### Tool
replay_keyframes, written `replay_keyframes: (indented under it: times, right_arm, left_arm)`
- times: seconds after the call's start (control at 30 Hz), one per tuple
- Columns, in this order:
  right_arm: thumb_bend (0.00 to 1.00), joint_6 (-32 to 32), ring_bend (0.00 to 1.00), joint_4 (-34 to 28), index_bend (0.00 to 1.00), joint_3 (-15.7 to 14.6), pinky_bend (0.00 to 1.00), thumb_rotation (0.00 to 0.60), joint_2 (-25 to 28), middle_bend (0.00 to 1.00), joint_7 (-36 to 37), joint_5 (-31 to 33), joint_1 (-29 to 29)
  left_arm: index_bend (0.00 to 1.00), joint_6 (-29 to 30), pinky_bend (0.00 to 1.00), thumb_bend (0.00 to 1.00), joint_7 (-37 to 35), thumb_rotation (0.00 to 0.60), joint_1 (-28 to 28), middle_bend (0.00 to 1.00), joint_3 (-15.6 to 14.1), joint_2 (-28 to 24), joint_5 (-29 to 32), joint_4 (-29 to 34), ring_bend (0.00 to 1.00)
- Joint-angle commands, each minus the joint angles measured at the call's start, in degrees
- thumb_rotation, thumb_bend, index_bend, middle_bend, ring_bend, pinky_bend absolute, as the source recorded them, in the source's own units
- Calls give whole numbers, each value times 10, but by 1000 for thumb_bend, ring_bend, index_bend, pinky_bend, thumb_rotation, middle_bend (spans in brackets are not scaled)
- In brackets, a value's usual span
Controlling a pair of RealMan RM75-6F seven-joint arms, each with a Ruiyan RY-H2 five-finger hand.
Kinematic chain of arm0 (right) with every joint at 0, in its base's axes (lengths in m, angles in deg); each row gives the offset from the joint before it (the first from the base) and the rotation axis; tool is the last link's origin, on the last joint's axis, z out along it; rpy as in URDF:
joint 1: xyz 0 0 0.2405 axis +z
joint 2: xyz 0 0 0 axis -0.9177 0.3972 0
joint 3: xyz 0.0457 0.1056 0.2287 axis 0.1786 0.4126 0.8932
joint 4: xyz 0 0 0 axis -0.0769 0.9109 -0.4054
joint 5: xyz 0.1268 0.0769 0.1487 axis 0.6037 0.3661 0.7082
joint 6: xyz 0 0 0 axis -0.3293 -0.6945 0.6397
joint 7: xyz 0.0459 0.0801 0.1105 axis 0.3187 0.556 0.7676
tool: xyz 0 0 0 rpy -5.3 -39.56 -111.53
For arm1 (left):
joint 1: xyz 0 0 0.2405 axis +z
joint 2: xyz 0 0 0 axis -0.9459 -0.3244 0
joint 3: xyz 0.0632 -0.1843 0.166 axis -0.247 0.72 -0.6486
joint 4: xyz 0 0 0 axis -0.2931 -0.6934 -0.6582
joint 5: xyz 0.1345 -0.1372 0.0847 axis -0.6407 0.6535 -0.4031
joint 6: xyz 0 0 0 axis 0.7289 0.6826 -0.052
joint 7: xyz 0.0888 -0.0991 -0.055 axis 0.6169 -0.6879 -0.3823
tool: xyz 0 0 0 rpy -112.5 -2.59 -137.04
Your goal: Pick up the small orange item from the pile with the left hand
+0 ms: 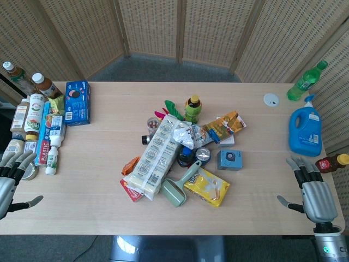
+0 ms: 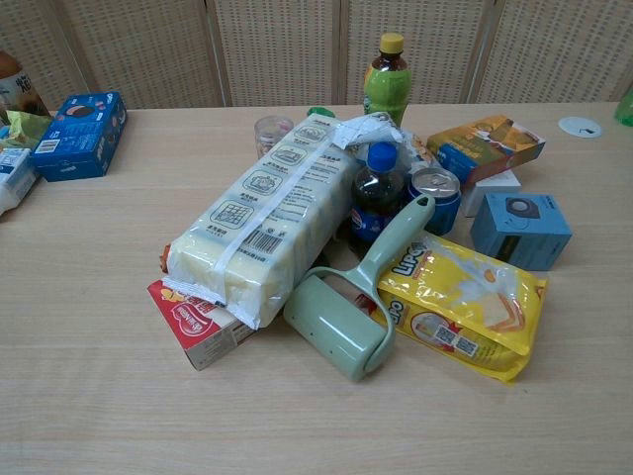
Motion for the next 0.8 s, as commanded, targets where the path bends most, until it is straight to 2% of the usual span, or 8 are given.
replay_keyframes:
  times: [0.03, 0.37, 0.6, 0.73, 0.8]
  right_arm:
    - [0, 1, 0, 1, 0, -1, 0, 600, 0, 0, -1, 0, 0]
    - [0, -2, 0, -4, 0, -2, 0, 600, 2, 0, 1, -1, -2]
    - [0, 2, 0, -7, 0, -3, 0, 600, 1, 0, -3, -3, 0]
    - [0, 1, 0, -7, 0, -4, 0, 600, 3, 0, 0, -3, -1]
    - [0, 1, 0, -7, 0, -3, 0, 600, 4, 0, 3, -1, -1]
  left_arm:
    - [3, -2, 0, 0, 1, 600, -1, 0, 0, 1, 1, -2, 0]
    - [4, -37, 0, 0, 2, 600, -25, 0, 10, 16, 15, -16, 0]
    - [0, -167, 0, 0, 50, 600, -111, 0, 39, 59, 55, -37, 0]
    - [0, -218, 0, 0, 137, 600, -158, 0, 56, 104, 71, -55, 0]
    - [0, -245, 0, 0, 154, 600, -177, 0, 62, 124, 89, -59, 0]
